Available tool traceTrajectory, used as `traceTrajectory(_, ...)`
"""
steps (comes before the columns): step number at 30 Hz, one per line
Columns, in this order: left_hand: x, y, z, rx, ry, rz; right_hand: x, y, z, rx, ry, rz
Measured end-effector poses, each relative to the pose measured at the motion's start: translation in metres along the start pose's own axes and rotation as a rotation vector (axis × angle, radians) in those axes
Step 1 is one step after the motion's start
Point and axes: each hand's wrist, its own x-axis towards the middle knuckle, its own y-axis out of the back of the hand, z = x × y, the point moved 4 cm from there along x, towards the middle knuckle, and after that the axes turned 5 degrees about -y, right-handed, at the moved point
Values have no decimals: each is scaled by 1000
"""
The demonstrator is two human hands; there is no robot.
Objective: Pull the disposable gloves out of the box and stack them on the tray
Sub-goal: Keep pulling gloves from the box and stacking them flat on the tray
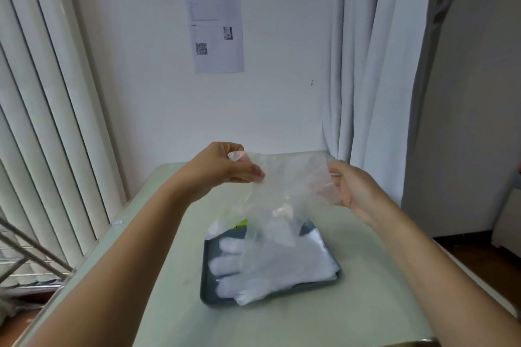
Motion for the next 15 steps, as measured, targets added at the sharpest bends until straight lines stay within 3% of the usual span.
traceTrajectory(5, -3, 10, -2, 106, 120, -6, -17, -12, -22, -202, 102, -213)
traceTrajectory(10, -3, 13, -17, 211, 249, -23, -42, -32, -20, -658, 168, -437)
traceTrajectory(12, -1, 14, -23, 182, 260, -30, -42, -41, -11, -705, 137, -414)
traceTrajectory(15, 0, 10, -27, 89, 241, -63, -25, -46, 3, -563, 204, -163)
